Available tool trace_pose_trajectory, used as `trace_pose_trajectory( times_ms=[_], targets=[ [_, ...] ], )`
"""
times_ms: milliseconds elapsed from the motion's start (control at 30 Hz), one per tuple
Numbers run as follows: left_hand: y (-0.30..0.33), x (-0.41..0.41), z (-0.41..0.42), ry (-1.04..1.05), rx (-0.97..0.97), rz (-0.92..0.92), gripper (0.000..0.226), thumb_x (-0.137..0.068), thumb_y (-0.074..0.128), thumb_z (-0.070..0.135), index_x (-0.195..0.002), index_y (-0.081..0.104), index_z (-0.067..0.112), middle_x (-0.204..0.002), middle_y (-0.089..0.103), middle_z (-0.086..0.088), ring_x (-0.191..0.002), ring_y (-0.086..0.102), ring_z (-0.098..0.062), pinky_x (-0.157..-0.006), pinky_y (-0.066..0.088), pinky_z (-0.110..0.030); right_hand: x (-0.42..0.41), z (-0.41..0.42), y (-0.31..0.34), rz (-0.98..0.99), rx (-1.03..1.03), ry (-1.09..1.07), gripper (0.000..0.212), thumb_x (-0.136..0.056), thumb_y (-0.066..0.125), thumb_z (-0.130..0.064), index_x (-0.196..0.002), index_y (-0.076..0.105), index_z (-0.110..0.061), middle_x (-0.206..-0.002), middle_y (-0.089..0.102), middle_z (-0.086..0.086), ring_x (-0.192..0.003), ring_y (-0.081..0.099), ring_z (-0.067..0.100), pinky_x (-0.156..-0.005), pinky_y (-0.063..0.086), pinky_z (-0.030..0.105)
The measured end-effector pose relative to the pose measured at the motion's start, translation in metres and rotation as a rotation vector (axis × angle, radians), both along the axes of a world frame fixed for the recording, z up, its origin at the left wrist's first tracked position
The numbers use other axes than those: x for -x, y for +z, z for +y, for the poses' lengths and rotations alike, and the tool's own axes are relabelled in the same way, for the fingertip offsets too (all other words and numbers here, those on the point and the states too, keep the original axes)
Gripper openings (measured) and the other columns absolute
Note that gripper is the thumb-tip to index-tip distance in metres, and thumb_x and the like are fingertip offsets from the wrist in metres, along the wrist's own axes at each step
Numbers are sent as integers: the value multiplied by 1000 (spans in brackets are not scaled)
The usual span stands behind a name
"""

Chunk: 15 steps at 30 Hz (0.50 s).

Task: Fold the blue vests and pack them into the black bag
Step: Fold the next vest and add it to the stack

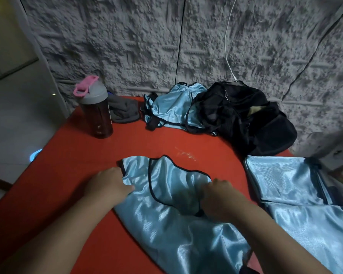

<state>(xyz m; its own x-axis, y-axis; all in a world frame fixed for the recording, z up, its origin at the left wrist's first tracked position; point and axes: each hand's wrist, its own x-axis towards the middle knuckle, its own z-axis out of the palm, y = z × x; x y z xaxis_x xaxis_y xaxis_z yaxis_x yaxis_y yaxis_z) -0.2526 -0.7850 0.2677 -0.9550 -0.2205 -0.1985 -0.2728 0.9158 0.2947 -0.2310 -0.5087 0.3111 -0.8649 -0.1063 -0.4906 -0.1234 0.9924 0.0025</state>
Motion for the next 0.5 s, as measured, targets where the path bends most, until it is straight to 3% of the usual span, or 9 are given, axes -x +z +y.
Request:
trace_pose_trajectory(
  times_ms=[67, 133, 233, 300, 367, 500],
  targets=[
    [5, 2, 3, 0, 1, 33, 37, -70, 79, 50, -79, 60, 19, -95, 70, 1, -97, 65, -26, -80, 51, -32, 1, 17, 7, 5, 29, -34, 50, -75, 39, -29, -120, 60, -31, -122, 53, 7, -119, 51, 33, -102, 48, 48],
    [8, 5, 6, 1, -28, 63, 41, -67, 82, 50, -79, 62, 16, -87, 67, 0, -91, 64, -26, -76, 50, -33, 1, 31, 5, -40, 107, -48, 59, -66, 37, -33, -118, 62, -43, -119, 60, -3, -117, 56, 28, -99, 51, 46],
    [8, 7, 10, 58, -180, 129, 41, -70, 85, 42, -68, 54, 16, -71, 58, 3, -73, 58, -24, -61, 39, -33, -1, 36, -7, -99, 52, -49, 51, -71, 46, -30, -119, 63, -33, -117, 67, -6, -114, 61, 27, -99, 49, 45],
    [5, 8, 12, 88, -255, 191, 38, -71, 87, 35, -67, 52, 21, -69, 58, 5, -70, 57, -22, -62, 37, -31, 4, 37, -13, -103, 36, -42, 29, -76, 52, -20, -102, 63, -18, -102, 66, -2, -106, 65, 28, -94, 52, 40],
    [7, 9, 14, 109, -323, 248, 31, -73, 86, 27, -68, 56, 22, -70, 61, 5, -68, 58, -20, -62, 39, -30, 10, 38, -10, -24, 37, -44, 11, -73, 52, -13, -83, 56, -15, -87, 60, 3, -98, 68, 31, -80, 55, 33],
    [13, 13, 11, 108, -451, 326, 21, -79, 81, 12, -73, 61, 16, -68, 58, 4, -60, 52, -11, -55, 36, -24, 18, 43, -5, 218, 151, -85, 34, -67, 47, -13, -91, 71, -18, -91, 70, 4, -89, 67, 31, -74, 57, 34]
  ],
)
